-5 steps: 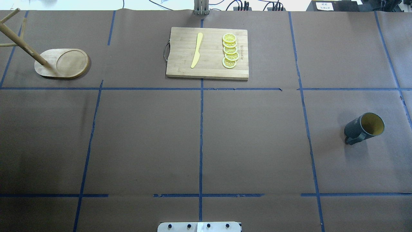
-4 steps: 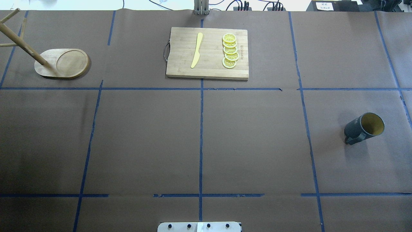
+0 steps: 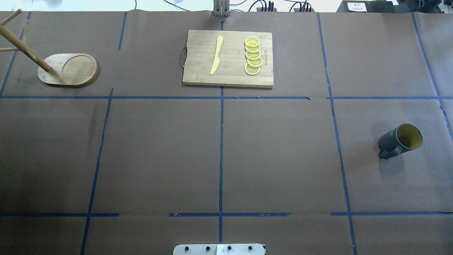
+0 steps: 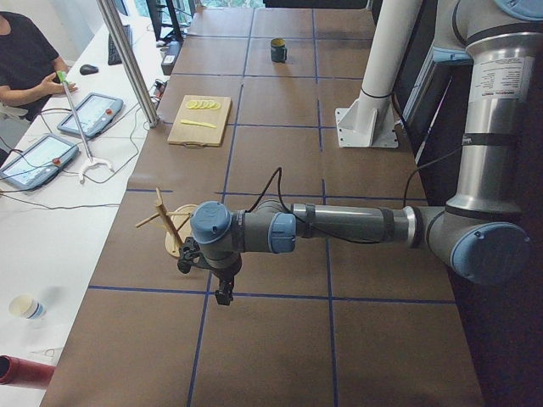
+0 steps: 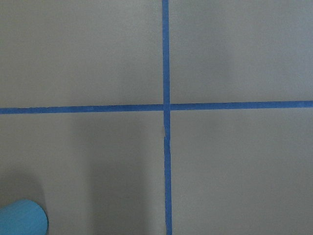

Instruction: Hang cup on storage rack

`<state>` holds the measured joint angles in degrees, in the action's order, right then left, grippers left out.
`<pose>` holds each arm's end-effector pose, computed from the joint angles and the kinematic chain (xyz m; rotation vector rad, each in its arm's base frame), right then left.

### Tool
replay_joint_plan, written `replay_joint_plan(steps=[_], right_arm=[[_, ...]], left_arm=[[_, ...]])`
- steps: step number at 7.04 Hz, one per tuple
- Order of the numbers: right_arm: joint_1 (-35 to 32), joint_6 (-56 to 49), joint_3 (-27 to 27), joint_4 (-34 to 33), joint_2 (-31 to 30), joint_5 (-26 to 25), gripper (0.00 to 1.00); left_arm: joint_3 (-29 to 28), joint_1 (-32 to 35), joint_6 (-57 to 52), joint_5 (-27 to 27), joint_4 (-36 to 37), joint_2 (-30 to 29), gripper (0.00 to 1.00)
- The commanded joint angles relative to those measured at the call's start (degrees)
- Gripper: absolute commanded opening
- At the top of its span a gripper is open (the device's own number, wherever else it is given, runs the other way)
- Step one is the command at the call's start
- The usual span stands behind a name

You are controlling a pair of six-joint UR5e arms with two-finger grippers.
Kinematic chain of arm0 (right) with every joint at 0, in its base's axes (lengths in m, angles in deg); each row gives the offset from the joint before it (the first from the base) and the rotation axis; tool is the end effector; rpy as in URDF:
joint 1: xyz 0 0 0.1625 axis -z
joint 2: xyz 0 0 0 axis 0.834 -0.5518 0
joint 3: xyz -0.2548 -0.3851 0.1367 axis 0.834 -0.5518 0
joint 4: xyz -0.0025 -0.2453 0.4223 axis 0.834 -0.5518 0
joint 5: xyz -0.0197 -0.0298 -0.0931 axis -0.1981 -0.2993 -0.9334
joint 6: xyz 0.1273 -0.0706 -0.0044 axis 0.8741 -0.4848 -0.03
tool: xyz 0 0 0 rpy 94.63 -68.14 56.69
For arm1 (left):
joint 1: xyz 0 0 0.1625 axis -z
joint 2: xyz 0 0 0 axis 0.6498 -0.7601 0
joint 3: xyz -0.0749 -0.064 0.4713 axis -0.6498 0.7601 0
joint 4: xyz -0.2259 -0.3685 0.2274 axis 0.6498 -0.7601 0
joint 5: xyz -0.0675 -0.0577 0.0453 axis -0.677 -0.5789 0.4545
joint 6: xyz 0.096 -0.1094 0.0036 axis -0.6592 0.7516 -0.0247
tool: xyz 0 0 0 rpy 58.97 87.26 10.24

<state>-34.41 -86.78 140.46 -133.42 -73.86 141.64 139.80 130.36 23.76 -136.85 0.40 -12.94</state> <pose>0.0362 -0.5693 0.7185 0.0248 -0.8180 0.0391 -0.0282 -0.5778 0.7337 0.0276 0.7899 0.0913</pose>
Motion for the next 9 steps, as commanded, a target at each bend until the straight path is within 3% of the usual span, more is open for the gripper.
replay_joint_plan(steps=[1,3,5,6,7,9], right_arm=[[1.0,0.5,0.1,0.1,0.8,-0.2,1.00],[2.8,3.0,0.7,-0.1,5.1,-0.3,1.00],[3.4,6.2,1.2,0.1,5.3,0.2,1.00],[5.5,12.6,6.5,0.1,3.9,-0.1,1.00],[9.0,16.2,13.3,0.1,-1.3,-0.6,1.00],[14.2,25.0,18.0,1.4,-4.2,-0.6,1.00]], left_arm=[[0.2,0.0,0.0,0.0,0.0,0.0,1.00],[0.5,0.0,0.1,-0.1,0.0,-0.2,1.00],[0.8,0.0,0.1,-0.1,0.0,-0.3,1.00],[0.9,0.0,0.1,-0.1,0.0,-0.4,1.00],[0.9,0.0,0.1,-0.1,0.0,-0.4,1.00],[0.9,0.0,0.1,-0.2,0.0,-0.4,1.00]])
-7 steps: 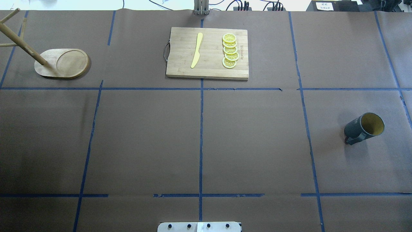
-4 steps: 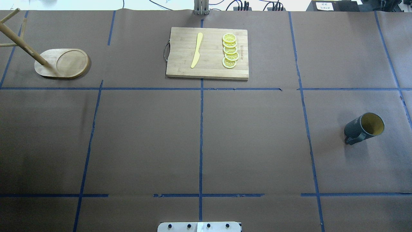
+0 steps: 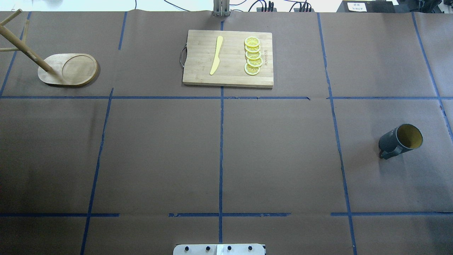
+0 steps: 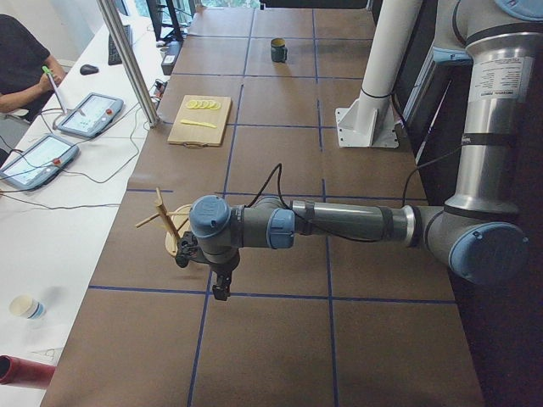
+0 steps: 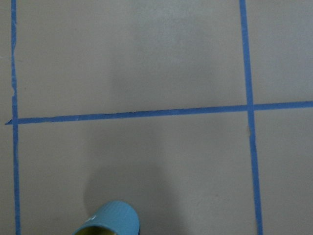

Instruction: Hang cup on storage rack

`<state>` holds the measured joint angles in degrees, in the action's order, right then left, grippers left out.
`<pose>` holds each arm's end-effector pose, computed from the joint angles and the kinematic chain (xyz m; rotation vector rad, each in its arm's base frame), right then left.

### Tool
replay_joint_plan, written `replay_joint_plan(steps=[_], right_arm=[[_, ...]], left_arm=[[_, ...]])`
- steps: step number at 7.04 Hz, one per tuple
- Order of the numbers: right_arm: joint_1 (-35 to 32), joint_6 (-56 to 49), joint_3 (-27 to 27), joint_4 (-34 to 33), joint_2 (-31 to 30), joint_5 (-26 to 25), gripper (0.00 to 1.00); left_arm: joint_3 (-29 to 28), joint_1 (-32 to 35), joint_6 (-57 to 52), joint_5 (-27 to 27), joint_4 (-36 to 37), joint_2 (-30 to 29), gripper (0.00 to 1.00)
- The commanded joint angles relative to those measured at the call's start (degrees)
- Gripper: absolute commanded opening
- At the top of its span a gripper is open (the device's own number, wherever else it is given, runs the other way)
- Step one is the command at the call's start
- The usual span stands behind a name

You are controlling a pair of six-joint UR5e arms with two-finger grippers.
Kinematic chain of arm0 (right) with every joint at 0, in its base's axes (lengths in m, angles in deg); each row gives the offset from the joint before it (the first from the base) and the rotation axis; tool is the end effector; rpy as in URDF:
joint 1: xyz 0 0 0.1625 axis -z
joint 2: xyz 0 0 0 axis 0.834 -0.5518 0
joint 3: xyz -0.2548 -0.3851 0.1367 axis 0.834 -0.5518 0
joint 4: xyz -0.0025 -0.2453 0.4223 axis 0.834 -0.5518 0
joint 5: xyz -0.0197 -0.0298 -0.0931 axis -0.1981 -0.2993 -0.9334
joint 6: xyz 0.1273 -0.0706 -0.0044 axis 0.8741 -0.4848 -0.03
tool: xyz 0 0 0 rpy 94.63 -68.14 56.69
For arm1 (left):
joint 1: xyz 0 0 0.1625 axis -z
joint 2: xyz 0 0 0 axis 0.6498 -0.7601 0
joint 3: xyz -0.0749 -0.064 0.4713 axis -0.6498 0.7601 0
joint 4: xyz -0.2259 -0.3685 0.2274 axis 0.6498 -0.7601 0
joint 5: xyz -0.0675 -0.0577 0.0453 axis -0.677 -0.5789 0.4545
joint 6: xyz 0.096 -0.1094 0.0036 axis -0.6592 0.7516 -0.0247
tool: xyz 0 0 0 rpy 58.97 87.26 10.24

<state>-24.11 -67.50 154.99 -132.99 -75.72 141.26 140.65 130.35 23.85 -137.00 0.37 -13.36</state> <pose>-0.0635 -0.5543 0.5905 0.0264 -0.8438 0.0937 -0.0278 -0.5832 0.7206 0.0485 0.7915 0.0989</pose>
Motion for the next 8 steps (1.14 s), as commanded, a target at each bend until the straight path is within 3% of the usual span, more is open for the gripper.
replay_joint_plan(steps=[1,3,8], right_arm=[[6.2,9.9,3.5,6.1,-4.0,-0.7,1.00],[11.7,19.3,1.9,19.9,-8.0,-3.6,1.00],[17.4,20.5,-3.1,23.9,-7.3,-5.9,1.00]], left_arm=[[0.2,0.0,0.0,-0.1,0.0,0.1,1.00],[0.2,0.0,0.0,-0.1,-0.1,0.1,1.00],[0.1,0.0,-0.2,-0.1,-0.1,0.2,1.00]])
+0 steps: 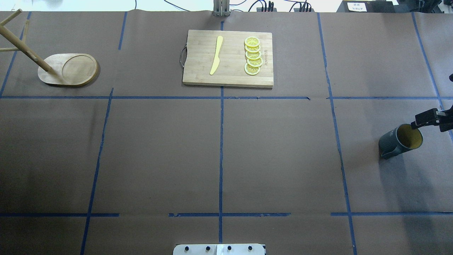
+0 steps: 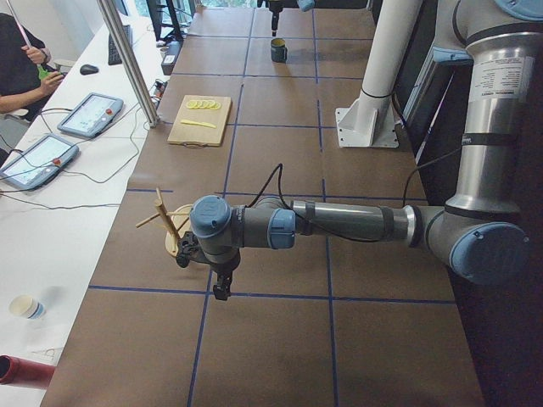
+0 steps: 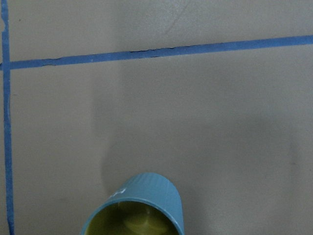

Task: Hang cup on storage rack
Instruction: 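Lower the right gripper onto the teal mug rim and grasp it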

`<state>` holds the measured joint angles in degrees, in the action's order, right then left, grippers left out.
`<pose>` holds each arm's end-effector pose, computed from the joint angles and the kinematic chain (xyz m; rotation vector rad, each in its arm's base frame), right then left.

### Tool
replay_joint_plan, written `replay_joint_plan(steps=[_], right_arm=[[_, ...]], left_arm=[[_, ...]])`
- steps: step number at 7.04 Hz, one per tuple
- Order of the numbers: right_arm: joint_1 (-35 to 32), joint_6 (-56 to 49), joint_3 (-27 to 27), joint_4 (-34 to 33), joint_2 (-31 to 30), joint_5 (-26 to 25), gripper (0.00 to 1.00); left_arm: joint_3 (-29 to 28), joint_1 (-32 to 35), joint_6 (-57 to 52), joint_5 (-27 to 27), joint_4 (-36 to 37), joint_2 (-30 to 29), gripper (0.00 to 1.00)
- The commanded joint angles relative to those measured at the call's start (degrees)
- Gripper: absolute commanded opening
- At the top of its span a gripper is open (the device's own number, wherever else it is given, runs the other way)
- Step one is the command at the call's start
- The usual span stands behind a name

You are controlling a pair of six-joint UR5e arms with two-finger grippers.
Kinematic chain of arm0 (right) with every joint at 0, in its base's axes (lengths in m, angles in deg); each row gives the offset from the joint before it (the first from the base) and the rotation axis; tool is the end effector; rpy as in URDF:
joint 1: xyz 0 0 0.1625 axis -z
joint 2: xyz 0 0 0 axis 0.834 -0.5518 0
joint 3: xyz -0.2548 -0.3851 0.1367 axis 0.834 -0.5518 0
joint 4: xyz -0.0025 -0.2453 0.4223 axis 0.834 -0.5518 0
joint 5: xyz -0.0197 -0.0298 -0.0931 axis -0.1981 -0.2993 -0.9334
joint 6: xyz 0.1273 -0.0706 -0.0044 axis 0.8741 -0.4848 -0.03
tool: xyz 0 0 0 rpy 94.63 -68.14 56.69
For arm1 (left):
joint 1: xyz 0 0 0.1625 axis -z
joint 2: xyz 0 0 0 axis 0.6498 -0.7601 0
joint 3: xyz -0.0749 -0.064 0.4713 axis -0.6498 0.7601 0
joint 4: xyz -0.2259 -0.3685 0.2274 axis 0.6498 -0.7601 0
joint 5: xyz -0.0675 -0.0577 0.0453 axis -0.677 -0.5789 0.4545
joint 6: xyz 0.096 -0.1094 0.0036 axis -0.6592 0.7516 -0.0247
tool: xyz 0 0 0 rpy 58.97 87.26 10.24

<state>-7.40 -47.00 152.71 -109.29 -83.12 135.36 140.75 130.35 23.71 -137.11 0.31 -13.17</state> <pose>-0.1977 -0.4914 0.6393 0.0164 -0.8465 0.0829 -0.0276 -0.5816 0.7213 0.0490 0.7934 0.1010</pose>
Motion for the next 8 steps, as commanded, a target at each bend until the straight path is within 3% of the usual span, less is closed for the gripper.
replay_joint_plan(steps=[1,5,6,7,8], right_arm=[[1.4,0.0,-1.3,0.2,0.2,-0.2,1.00],[4.7,0.0,-4.6,0.2,2.1,-0.2,0.98],[4.7,0.1,-4.6,0.1,2.1,-0.2,0.63],[4.7,0.0,-4.5,0.1,2.2,-0.2,0.16],[4.6,-0.4,-4.4,0.2,2.1,-0.3,0.02]], left_arm=[[-0.1,0.0,0.0,0.0,0.0,0.0,1.00],[-0.2,0.0,-0.2,0.0,0.0,0.0,1.00],[-0.2,0.0,-0.2,0.0,0.0,0.1,1.00],[-0.1,0.0,-0.2,0.0,0.0,0.1,1.00],[0.0,0.0,0.0,0.0,0.0,0.0,1.00]])
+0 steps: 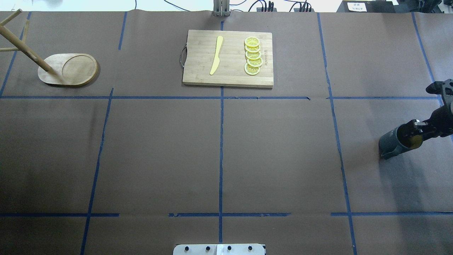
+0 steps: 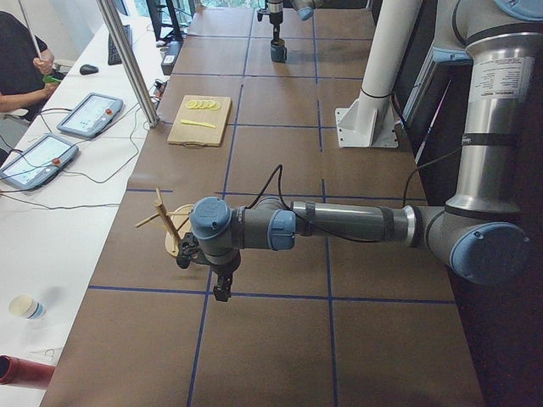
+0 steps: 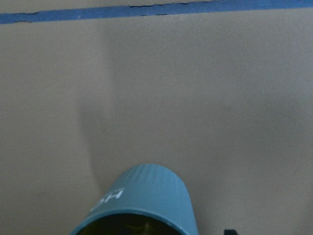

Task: Hang cup on storage rack
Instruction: 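Lower the right gripper onto the teal mug rim and grasp it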

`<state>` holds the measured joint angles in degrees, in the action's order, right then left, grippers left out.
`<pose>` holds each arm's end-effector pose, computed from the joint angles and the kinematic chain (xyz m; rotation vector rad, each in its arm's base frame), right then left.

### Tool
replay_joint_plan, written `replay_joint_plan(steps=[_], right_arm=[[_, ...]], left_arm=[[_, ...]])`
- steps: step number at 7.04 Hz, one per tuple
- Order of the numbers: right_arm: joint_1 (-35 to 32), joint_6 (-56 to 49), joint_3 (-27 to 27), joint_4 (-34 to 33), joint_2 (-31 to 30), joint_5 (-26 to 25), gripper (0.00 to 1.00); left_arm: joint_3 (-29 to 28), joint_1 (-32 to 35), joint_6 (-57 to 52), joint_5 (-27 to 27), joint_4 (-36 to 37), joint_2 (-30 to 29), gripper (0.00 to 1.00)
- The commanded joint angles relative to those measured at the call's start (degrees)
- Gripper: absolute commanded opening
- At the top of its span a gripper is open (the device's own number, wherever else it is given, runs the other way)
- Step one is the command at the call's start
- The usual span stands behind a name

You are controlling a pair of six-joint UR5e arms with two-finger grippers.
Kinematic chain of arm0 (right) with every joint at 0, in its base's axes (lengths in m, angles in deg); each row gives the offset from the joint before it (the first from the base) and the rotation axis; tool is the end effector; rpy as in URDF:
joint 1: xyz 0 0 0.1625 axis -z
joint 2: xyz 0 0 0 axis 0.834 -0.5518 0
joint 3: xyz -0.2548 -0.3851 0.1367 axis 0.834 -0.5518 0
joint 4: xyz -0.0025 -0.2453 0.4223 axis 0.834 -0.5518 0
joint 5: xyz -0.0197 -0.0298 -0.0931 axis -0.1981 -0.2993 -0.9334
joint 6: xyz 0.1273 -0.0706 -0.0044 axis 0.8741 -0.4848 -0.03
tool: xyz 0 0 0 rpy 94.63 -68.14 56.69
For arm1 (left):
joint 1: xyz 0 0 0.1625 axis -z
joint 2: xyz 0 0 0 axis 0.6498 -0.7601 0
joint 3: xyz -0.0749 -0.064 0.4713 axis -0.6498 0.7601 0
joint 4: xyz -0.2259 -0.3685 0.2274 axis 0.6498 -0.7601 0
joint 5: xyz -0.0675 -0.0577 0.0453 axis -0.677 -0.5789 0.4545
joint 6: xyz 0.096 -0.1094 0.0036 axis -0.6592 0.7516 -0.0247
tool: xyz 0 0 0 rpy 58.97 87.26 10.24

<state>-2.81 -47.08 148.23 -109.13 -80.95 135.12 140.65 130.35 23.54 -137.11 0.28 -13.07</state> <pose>-0.2450 -0.4896 0.6665 -0.0445 -0.8238 0.0212 -0.0276 -0.5806 0.7232 0.0474 0.7935 0.1027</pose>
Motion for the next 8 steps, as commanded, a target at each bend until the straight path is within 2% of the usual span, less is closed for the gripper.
replay_joint_plan(steps=[1,3,5,6,8], right_arm=[[-0.1,-0.5,0.1,0.1,-0.5,-0.1,0.00],[-1.8,-0.7,0.5,0.1,-1.4,0.3,0.00],[-5.8,0.0,5.3,-0.9,-1.5,3.7,0.00],[-6.1,0.1,7.6,-3.4,-0.7,3.8,0.00],[-6.2,0.1,17.5,-25.3,9.1,3.8,0.00]], left_arm=[[0.0,-0.1,0.1,-0.1,0.0,-0.1,1.00],[0.3,-0.1,0.1,-0.2,0.0,-0.1,1.00],[0.3,-0.1,0.1,-0.3,0.0,-0.1,1.00],[0.3,-0.1,0.1,-0.3,0.0,-0.1,1.00],[0.3,-0.1,0.1,-0.3,0.0,-0.1,1.00]])
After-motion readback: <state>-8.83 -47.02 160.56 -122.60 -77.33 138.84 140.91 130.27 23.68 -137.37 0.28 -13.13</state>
